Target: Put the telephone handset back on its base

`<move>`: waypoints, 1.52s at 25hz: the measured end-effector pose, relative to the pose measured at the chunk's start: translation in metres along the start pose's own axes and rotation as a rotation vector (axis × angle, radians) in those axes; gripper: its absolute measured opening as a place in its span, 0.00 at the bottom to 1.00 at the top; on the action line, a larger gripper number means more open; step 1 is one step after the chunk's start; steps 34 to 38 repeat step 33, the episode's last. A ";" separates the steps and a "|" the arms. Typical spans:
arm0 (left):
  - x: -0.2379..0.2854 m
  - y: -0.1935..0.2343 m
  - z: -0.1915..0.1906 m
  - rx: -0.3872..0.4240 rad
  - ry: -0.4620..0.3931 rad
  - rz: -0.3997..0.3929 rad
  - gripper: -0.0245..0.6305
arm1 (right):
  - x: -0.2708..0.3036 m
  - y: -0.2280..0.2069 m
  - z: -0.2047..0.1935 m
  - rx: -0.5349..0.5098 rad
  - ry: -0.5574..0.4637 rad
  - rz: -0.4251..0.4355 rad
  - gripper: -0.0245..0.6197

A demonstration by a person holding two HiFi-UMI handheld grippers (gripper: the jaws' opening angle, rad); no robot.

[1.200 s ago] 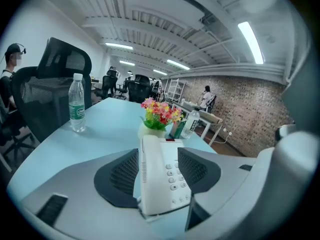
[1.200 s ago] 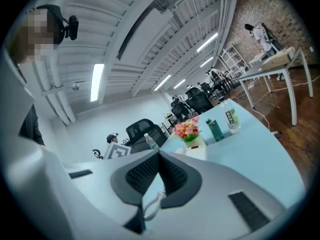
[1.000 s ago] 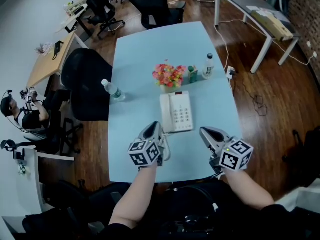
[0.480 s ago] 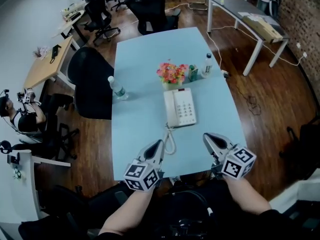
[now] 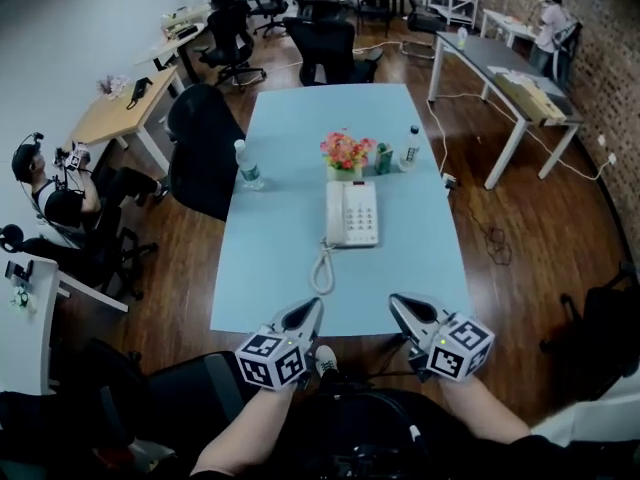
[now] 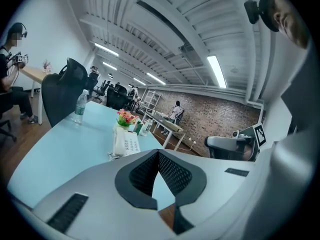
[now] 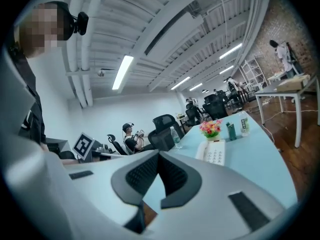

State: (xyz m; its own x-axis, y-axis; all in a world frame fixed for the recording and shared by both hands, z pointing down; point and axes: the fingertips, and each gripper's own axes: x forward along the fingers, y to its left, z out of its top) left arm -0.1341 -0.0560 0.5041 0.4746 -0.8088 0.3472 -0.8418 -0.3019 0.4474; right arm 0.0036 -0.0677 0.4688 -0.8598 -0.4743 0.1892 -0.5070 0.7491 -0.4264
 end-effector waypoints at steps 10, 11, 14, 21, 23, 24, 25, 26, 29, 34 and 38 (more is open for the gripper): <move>-0.047 -0.105 -0.057 0.053 -0.070 0.000 0.04 | -0.087 0.023 -0.041 0.015 -0.018 0.026 0.06; -0.049 -0.109 -0.060 0.047 -0.081 0.005 0.04 | -0.091 0.025 -0.042 0.009 -0.022 0.032 0.06; -0.056 -0.117 -0.067 0.009 -0.106 0.019 0.04 | -0.099 0.031 -0.042 -0.016 -0.009 0.040 0.06; -0.063 -0.115 -0.067 0.034 -0.106 0.042 0.04 | -0.111 0.031 -0.040 -0.037 -0.019 0.029 0.06; -0.063 -0.116 -0.058 0.046 -0.119 0.035 0.04 | -0.112 0.034 -0.035 -0.051 -0.029 0.033 0.06; -0.063 -0.117 -0.055 0.051 -0.120 0.033 0.04 | -0.114 0.037 -0.033 -0.061 -0.033 0.036 0.06; -0.063 -0.118 -0.053 0.057 -0.117 0.031 0.04 | -0.116 0.038 -0.032 -0.067 -0.036 0.038 0.06; -0.064 -0.119 -0.051 0.063 -0.114 0.030 0.04 | -0.118 0.038 -0.032 -0.068 -0.041 0.038 0.06; -0.062 -0.119 -0.041 0.081 -0.123 0.025 0.04 | -0.122 0.033 -0.024 -0.069 -0.063 0.030 0.06; -0.055 -0.115 -0.018 0.123 -0.166 0.022 0.04 | -0.119 0.023 -0.008 -0.108 -0.093 0.031 0.06; -0.055 -0.115 -0.018 0.123 -0.166 0.022 0.04 | -0.119 0.023 -0.008 -0.108 -0.093 0.031 0.06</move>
